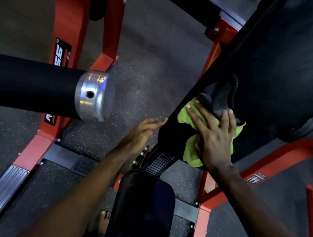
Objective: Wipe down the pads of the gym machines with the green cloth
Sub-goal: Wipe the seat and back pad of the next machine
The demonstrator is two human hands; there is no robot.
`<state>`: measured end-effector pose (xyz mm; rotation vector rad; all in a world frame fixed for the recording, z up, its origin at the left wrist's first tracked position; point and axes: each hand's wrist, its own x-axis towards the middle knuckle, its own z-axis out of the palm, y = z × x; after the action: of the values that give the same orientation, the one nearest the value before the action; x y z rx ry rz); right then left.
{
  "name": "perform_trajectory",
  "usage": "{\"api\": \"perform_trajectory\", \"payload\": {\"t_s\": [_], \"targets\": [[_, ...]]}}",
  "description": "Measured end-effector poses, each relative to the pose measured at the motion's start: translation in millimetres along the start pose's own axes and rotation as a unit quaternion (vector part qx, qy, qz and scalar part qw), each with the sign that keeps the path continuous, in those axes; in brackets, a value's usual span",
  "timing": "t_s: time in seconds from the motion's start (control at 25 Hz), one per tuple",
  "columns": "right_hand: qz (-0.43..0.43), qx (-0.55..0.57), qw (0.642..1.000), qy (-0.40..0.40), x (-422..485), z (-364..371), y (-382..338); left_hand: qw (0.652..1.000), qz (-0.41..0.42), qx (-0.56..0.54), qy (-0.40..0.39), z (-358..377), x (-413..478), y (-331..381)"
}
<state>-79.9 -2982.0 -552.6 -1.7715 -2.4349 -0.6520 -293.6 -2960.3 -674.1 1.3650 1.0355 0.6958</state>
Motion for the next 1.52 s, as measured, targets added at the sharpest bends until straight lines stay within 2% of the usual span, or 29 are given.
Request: {"api": "perform_trajectory", "payload": {"t_s": [0.12, 0.32, 0.52, 0.68, 0.88, 0.96, 1.04, 1.16, 1.32, 1.44, 1.52], "targets": [[0.036, -0.009, 0.999, 0.003, -4.0, 6.1, -8.1, 0.999, -0.017, -0.045, -0.019, -10.3, 8.9, 0.0], [-0.044, -0.036, 0.998, -0.040, -24.6, 15.0, -16.6, 0.997, -0.067, -0.034, -0.004, -18.7, 13.2, 18.8], [0.015, -0.019, 0.999, -0.026, -23.7, 21.1, -32.1, 0.996, -0.079, -0.027, -0.003, -19.8, 6.4, 25.9], [-0.030, -0.020, 0.996, -0.082, -46.3, 38.4, -46.6, 0.990, -0.104, -0.094, -0.002, -21.9, 9.5, 35.0], [-0.058, -0.042, 0.994, -0.081, -53.7, 44.5, -51.5, 0.991, -0.092, -0.098, -0.013, -21.8, 21.9, 37.9], [-0.091, -0.051, 0.993, -0.059, -56.7, 49.1, -45.7, 0.994, -0.046, -0.100, 0.002, -15.1, 23.9, 44.8], [-0.091, -0.060, 0.992, -0.070, -66.9, 52.4, -36.1, 0.995, 0.008, -0.102, 0.007, -7.1, 20.6, 52.4], [-0.034, -0.056, 0.995, -0.077, -94.9, 54.1, -19.1, 0.998, 0.003, -0.059, -0.020, 1.9, 15.8, 58.0], [0.130, 0.056, 0.990, -0.012, -102.4, 47.8, 0.4, 0.998, 0.038, 0.008, -0.050, 11.0, 30.0, 56.7], [0.220, 0.124, 0.968, 0.004, -91.1, 50.2, -15.4, 0.994, 0.040, 0.096, -0.009, 34.9, 34.7, 50.0], [0.236, 0.143, 0.961, 0.007, -84.9, 54.3, -32.4, 0.990, 0.052, 0.122, 0.050, 45.6, 33.0, 47.9]]}}
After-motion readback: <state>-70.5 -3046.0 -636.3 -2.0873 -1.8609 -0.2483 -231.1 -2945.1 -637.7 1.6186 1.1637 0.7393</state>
